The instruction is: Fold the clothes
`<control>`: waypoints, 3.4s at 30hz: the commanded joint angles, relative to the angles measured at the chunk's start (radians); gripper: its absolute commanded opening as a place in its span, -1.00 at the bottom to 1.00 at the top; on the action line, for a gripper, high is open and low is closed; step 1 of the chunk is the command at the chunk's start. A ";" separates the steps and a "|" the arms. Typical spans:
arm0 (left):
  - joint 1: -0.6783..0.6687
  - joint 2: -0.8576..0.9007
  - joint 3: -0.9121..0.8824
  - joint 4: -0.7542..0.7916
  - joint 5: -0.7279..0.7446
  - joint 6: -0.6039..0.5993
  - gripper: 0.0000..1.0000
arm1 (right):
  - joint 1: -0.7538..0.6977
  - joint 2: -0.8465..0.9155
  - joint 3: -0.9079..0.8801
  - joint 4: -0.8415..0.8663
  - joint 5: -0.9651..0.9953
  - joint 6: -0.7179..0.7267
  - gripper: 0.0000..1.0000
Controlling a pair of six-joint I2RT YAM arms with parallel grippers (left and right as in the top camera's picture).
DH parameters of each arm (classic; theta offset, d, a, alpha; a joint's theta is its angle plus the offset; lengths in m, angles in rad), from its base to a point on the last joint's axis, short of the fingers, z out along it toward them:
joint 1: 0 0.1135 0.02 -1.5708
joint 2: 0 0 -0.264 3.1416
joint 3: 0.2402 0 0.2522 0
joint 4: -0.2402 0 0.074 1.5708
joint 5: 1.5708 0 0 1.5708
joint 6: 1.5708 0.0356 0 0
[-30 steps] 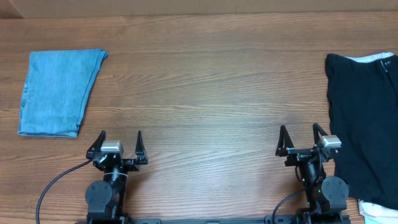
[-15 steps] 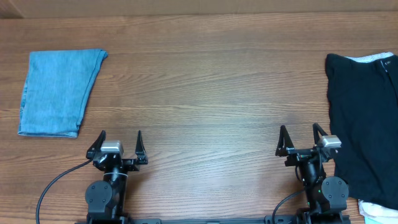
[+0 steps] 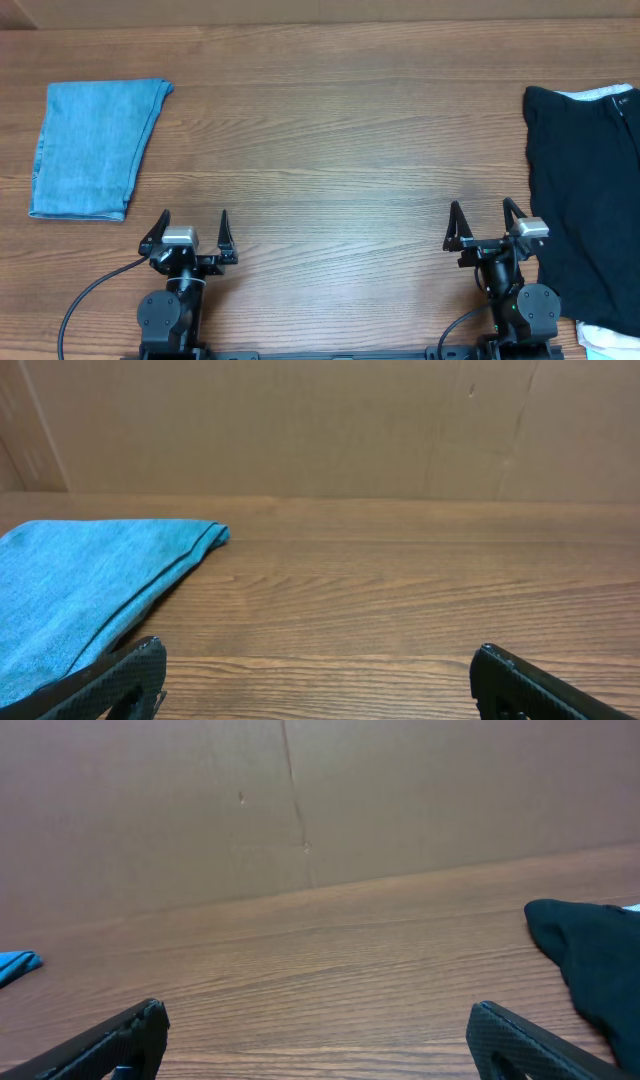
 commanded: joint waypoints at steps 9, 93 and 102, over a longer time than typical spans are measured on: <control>0.006 -0.009 -0.003 0.001 -0.013 -0.010 1.00 | -0.003 -0.003 -0.010 0.008 0.006 -0.006 1.00; 0.005 -0.005 -0.003 0.001 -0.013 -0.010 1.00 | -0.333 2.185 1.423 0.120 0.254 -0.317 0.74; 0.005 -0.004 -0.003 0.001 -0.012 -0.010 1.00 | -0.335 2.263 1.423 0.161 0.254 -0.317 0.30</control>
